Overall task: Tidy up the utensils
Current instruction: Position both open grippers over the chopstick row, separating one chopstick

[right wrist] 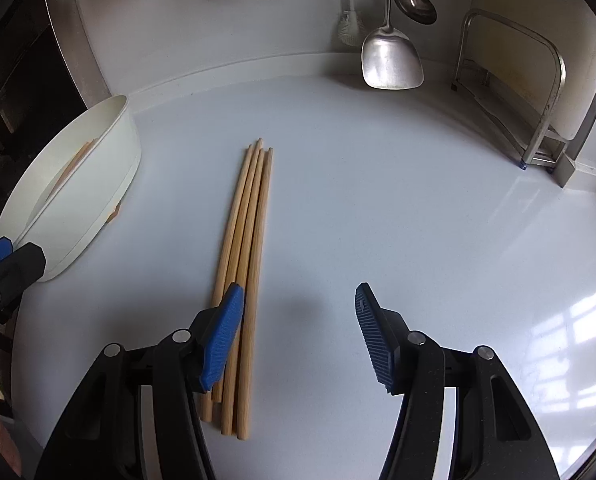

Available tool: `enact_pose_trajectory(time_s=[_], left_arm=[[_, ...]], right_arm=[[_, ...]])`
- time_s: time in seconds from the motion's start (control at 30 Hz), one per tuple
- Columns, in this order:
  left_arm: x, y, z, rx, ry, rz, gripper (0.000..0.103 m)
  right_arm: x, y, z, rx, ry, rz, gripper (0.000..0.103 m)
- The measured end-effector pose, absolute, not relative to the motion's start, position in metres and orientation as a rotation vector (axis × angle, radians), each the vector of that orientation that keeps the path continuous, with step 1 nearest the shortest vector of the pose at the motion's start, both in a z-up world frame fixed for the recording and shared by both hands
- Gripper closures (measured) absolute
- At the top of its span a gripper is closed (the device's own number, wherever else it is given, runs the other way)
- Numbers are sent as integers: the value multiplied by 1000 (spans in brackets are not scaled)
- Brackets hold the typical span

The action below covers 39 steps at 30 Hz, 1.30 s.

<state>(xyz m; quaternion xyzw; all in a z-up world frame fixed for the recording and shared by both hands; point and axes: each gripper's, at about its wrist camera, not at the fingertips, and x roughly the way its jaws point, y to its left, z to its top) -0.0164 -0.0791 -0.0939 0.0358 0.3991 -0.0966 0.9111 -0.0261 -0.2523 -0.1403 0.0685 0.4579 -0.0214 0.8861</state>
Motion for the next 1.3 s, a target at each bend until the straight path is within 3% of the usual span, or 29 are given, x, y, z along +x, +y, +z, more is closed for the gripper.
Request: enact_pose_trajectory(time_s=[1.3], left_arm=[[-3, -98, -123, 29, 889, -205, 12]], right_arm=[[-12, -241, -158, 16, 945, -31, 50]])
